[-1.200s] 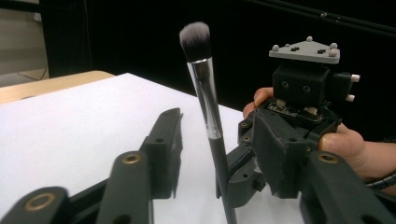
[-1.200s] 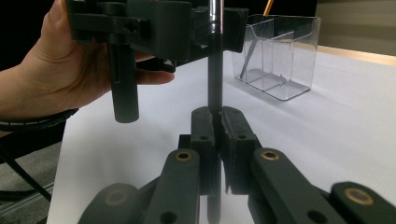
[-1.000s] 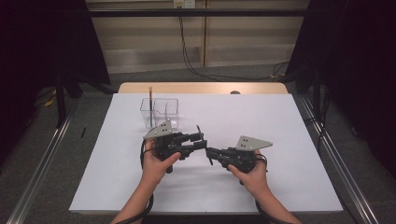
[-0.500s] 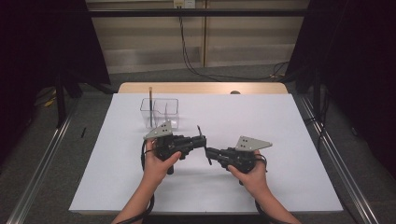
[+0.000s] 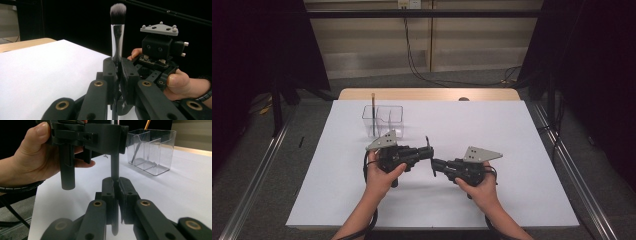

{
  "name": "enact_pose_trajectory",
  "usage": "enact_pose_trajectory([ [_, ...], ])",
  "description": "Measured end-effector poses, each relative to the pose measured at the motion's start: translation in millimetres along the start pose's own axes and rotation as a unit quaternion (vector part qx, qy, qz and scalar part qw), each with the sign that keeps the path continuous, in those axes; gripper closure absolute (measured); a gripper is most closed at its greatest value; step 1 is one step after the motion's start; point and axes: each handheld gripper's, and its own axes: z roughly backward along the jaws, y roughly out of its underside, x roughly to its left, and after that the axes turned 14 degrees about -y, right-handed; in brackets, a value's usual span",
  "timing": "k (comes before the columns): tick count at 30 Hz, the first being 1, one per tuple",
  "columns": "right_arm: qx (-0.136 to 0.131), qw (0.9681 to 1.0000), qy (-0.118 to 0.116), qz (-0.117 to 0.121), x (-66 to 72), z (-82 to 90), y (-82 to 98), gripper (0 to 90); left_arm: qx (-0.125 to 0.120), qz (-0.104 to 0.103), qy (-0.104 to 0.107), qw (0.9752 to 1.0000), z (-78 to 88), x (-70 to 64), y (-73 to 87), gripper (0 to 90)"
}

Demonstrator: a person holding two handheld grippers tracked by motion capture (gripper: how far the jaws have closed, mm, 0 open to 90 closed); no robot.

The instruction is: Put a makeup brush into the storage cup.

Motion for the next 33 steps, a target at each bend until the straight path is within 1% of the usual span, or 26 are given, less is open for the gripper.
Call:
enact_pose_trajectory([
  [3,0.002,1.0000,0.002,-0.006,-0.7,1.3,0.2,75.8,-0.007,0.002,-0.001,1.0000,2.3,1.4,-1.0,83.6],
  [6,0.004,1.0000,0.005,-0.006,-1.4,2.5,0.1,68.0,-0.010,0.003,-0.001,0.9999,4.4,2.8,-1.9,83.5],
  [8,0.007,0.9999,0.007,-0.003,-1.6,2.5,-0.6,62.1,-0.012,0.006,-0.004,0.9999,5.1,3.0,-2.3,83.5],
  [9,0.009,0.9999,0.005,-0.003,-1.6,2.3,-0.9,60.6,-0.014,0.005,-0.005,0.9999,5.5,3.3,-2.4,83.6],
  [12,0.019,0.9998,0.001,0.002,-1.3,1.8,-2.4,52.0,-0.013,0.004,-0.005,0.9999,7.2,4.3,-3.0,83.6],
  [15,0.019,0.9998,0.001,0.005,-1.8,3.0,-2.9,47.2,-0.015,0.004,-0.008,0.9998,8.1,4.9,-3.4,83.6],
  [18,0.020,0.9998,-0.001,0.009,-3.6,5.8,-4.6,38.3,-0.015,0.005,-0.010,0.9998,9.3,5.7,-3.8,83.5],
  [20,0.023,0.9997,-0.001,0.008,-4.7,7.8,-5.4,34.0,-0.017,0.006,-0.011,0.9998,9.6,6.3,-3.7,83.5],
  [23,0.033,0.9994,0.009,0.011,-5.2,10.6,-6.0,25.2,-0.016,0.006,-0.013,0.9998,9.8,7.4,-3.4,83.5],
  [28,0.045,0.9988,0.013,0.015,-5.7,16.0,-6.9,21.1,-0.017,0.005,-0.014,0.9997,11.0,8.3,-3.7,83.4],
  [29,0.046,0.9987,0.015,0.018,-6.0,17.6,-7.1,19.9,-0.018,0.005,-0.015,0.9997,11.1,8.3,-3.8,83.4],
  [33,0.043,0.9988,0.018,0.012,-7.2,24.0,-7.1,16.2,-0.020,0.006,-0.018,0.9996,12.1,9.2,-4.0,83.4],
])
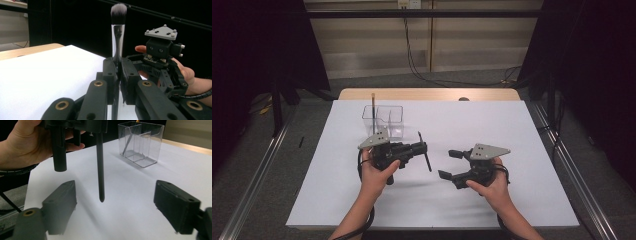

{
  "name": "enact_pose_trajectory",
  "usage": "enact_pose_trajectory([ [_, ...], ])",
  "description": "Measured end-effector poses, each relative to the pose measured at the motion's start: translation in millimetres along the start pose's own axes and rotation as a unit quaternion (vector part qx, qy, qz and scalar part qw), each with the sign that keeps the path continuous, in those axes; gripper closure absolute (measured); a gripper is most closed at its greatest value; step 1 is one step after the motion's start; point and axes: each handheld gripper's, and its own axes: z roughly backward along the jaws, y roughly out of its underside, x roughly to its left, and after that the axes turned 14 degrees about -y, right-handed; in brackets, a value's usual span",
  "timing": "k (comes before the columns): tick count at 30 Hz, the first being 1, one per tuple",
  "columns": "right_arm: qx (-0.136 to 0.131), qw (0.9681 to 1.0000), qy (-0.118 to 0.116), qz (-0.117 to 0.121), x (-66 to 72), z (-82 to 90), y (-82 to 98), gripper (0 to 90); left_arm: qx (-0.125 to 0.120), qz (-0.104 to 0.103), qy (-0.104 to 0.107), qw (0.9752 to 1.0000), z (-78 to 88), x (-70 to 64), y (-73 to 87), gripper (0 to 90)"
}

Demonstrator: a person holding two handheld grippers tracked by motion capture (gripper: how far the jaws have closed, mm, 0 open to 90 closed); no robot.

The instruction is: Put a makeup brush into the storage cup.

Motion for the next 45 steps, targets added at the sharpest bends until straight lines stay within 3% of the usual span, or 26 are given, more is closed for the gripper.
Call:
enact_pose_trajectory([
  [8,0.005,1.0000,-0.005,0.004,-2.5,13.7,1.2,8.3,0.001,-0.004,-0.001,1.0000,1.6,0.2,-1.3,83.4],
  [29,0.022,0.9996,0.009,0.016,-5.6,47.7,9.4,8.2,-0.004,-0.008,-0.005,0.9999,5.0,0.8,-3.5,83.5],
  [45,0.017,0.9995,0.020,0.017,-6.1,70.5,14.3,8.2,0.002,-0.011,-0.008,0.9999,5.8,1.4,-2.8,83.8],
])
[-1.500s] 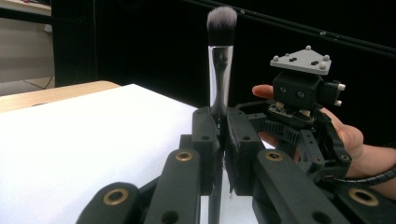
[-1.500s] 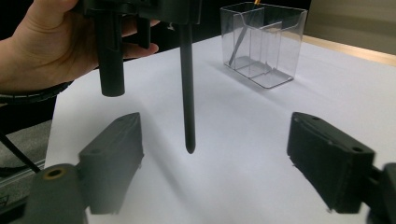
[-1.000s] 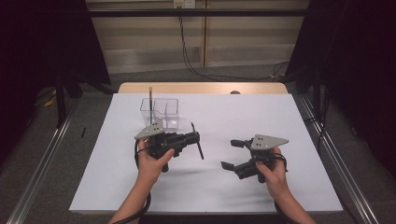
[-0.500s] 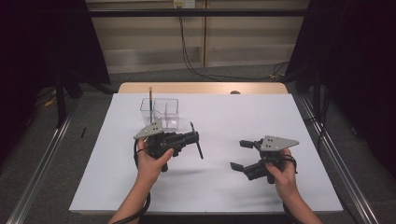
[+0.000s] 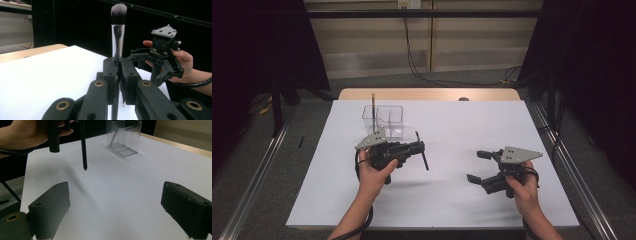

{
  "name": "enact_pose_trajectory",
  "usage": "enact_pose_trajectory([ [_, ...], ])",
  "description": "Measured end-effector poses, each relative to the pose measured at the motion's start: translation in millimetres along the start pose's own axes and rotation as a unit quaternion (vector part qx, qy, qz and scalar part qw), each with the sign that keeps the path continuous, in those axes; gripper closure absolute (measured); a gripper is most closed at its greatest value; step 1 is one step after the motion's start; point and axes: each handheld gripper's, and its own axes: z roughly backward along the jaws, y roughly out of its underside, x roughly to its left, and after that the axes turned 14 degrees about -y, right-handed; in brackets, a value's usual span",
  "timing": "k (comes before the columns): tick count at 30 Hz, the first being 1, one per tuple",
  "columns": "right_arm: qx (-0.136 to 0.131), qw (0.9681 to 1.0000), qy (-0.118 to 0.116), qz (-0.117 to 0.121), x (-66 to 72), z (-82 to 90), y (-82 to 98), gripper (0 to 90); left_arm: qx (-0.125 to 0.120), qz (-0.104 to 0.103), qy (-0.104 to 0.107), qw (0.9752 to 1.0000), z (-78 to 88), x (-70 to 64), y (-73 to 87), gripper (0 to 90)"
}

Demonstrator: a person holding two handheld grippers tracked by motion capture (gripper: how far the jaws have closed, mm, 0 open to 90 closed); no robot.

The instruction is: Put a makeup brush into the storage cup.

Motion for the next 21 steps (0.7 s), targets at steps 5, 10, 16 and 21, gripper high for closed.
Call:
enact_pose_trajectory([
  [5,0.002,1.0000,0.003,-0.002,-0.6,6.2,2.6,8.2,0.002,-0.002,0.000,1.0000,0.0,-0.3,-0.5,83.9],
  [10,0.003,1.0000,0.007,-0.005,-1.4,12.1,5.7,8.2,0.002,-0.002,0.000,1.0000,0.4,-0.2,-0.8,83.9],
  [16,0.003,0.9999,0.012,-0.008,-1.7,18.4,10.0,8.2,0.000,-0.003,-0.001,1.0000,1.3,-0.5,-1.8,83.9],
  [21,0.005,0.9997,0.021,-0.009,-1.6,25.0,14.2,8.2,0.001,-0.004,-0.003,1.0000,2.2,0.3,-2.2,83.9],
])
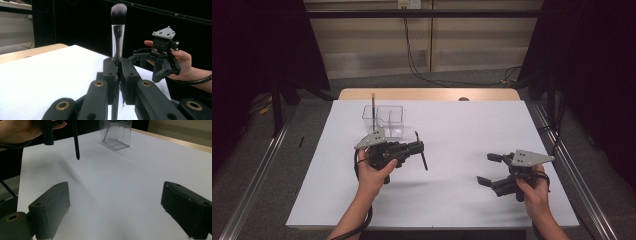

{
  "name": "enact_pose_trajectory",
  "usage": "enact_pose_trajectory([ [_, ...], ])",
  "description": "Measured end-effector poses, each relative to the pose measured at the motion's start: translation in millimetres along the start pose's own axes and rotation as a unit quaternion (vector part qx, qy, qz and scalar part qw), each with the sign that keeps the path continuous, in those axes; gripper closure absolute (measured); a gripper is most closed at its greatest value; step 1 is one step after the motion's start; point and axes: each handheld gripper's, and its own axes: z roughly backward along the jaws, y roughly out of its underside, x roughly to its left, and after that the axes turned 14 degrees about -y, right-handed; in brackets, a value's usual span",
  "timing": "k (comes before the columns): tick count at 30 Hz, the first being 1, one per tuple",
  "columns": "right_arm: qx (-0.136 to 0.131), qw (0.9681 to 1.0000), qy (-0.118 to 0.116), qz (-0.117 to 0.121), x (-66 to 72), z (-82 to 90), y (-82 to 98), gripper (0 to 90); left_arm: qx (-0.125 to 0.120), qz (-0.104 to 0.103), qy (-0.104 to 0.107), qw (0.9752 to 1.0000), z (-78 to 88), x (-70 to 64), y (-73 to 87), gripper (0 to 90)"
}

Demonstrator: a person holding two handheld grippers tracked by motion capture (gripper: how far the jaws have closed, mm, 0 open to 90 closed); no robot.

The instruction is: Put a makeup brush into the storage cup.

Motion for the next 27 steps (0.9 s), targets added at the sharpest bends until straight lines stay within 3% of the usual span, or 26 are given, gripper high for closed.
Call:
enact_pose_trajectory([
  [14,-0.002,0.9998,0.015,-0.009,-0.2,17.8,10.6,8.2,-0.005,0.000,-0.011,0.9999,4.9,5.3,-2.4,83.9],
  [27,-0.006,0.9997,0.015,-0.018,0.4,24.9,19.0,8.4,-0.009,0.000,-0.026,0.9996,12.6,11.5,-6.8,83.9],
])
